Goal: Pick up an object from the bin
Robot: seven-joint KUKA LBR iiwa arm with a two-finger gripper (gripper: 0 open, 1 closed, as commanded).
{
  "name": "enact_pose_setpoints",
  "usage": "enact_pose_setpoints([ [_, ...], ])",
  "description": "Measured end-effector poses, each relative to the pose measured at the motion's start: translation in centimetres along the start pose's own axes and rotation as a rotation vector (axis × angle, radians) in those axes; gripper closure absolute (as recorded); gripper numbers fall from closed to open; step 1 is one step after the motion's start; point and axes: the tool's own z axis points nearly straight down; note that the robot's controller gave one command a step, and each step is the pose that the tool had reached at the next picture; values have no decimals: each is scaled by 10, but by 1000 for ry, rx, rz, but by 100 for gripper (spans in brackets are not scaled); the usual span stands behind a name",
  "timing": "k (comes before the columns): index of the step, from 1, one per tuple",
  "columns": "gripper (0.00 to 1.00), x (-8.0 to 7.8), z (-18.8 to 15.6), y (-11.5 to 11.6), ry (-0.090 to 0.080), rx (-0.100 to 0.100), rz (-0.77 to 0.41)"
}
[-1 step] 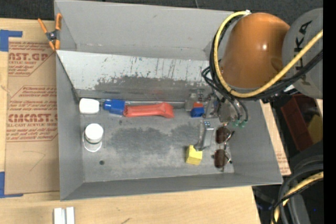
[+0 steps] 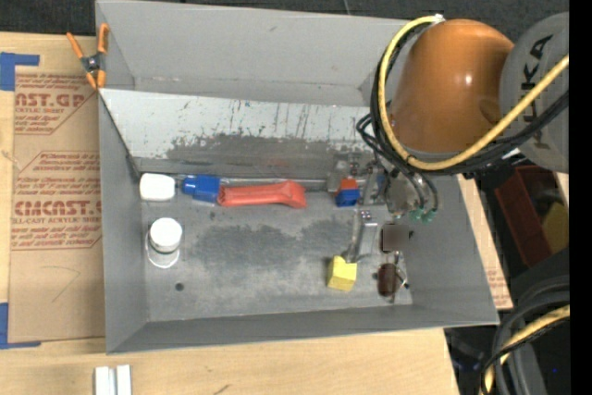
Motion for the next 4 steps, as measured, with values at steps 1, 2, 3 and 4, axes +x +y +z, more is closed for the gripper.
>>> enact_pose_setpoints([
  [1,0,6,61,-14,-1,-1,83],
  [2,0,14,135,-26,-3,0,-26],
  [3,0,15,171,-46,1,-2,-38],
  [4,0,26,146,-52,-1,-2,124],
])
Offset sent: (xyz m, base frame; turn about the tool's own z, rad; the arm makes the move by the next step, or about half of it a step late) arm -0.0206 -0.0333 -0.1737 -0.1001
